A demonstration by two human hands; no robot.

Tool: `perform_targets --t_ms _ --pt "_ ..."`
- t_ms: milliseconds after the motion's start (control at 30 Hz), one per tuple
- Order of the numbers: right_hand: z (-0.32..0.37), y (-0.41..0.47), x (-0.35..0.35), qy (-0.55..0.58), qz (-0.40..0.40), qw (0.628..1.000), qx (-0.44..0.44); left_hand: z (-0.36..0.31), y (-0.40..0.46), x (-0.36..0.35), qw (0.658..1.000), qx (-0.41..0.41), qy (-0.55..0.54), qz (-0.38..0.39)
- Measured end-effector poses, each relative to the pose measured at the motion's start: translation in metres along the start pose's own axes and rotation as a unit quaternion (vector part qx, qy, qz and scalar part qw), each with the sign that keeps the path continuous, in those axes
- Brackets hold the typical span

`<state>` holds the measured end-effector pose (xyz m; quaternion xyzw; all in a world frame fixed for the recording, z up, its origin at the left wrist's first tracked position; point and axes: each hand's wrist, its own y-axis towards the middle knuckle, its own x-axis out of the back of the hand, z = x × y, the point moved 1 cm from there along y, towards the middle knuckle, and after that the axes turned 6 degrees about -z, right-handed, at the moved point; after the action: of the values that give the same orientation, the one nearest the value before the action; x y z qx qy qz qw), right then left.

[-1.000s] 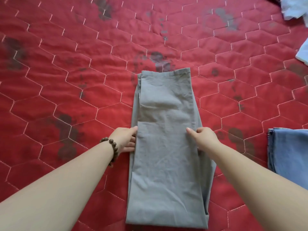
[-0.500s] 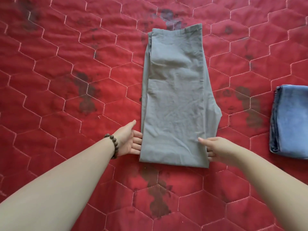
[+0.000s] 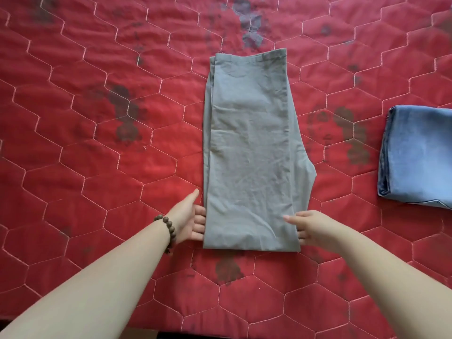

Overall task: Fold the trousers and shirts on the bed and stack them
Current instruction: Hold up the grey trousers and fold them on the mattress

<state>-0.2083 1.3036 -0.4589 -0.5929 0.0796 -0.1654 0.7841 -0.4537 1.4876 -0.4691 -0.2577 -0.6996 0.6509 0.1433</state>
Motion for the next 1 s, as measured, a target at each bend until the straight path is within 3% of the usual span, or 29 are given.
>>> perform_targets --t_ms 167,333,467,633,833,900,1000 --pt "0.061 0.012 0.005 0.129 -0.095 0.984 0.075 -0.056 -0.001 -0.005 0.991 -0.112 -0.076 -0.023" --pt "0.134 0.033 0.015 0.162 -0.114 0.97 0.143 -0.132 0.007 -0.013 0.979 -0.183 -0.081 -0.025" --pt "0.188 0.056 0.022 0.18 -0.124 0.959 0.183 -0.188 0.02 -0.019 0.965 -0.245 -0.064 -0.069" --pt "0.245 0.077 0.024 0.123 -0.194 0.946 0.229 -0.246 0.036 -0.027 0.929 -0.349 -0.025 -0.122" --pt "0.287 0.088 0.019 0.046 -0.287 0.896 0.335 -0.282 0.041 -0.047 0.866 -0.446 0.099 -0.202" --pt "0.291 0.092 0.017 0.027 -0.321 0.883 0.342 -0.287 0.046 -0.05 0.844 -0.449 0.125 -0.266" --pt "0.296 0.095 0.015 0.025 -0.322 0.888 0.326 -0.292 0.05 -0.049 0.839 -0.425 0.114 -0.32"
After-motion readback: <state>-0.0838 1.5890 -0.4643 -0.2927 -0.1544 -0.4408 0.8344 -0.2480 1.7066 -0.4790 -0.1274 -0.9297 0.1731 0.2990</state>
